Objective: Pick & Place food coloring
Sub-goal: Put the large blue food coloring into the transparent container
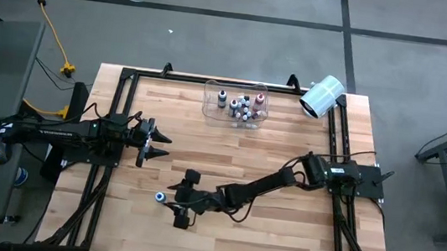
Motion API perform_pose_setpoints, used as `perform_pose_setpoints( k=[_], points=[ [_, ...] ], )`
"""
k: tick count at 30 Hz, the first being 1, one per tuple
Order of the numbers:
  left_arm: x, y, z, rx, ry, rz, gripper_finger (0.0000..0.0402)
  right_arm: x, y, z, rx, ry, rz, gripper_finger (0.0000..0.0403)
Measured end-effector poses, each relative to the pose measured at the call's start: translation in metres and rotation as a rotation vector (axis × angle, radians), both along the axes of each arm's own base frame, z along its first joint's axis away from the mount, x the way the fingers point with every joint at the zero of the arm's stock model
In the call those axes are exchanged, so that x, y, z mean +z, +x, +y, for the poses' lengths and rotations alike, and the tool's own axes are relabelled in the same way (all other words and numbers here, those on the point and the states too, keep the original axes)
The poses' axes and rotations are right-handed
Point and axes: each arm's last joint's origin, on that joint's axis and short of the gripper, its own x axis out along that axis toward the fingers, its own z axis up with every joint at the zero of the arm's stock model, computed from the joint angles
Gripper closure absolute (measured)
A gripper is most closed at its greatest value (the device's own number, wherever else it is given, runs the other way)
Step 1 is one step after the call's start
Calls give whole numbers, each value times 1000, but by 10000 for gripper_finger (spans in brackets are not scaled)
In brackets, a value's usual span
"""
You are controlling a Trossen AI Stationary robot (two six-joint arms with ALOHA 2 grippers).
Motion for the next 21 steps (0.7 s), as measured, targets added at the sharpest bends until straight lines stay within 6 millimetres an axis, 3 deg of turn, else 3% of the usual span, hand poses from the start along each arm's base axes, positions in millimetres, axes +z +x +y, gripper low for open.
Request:
perform_pose_setpoints(
  k=[14,21],
  points=[
    [0,0,0,0,0,0,167,16,8,-3,-22,-10,18,157],
    [0,0,0,1,0,0,167,0,19,5,3,1,21,157]
  ],
)
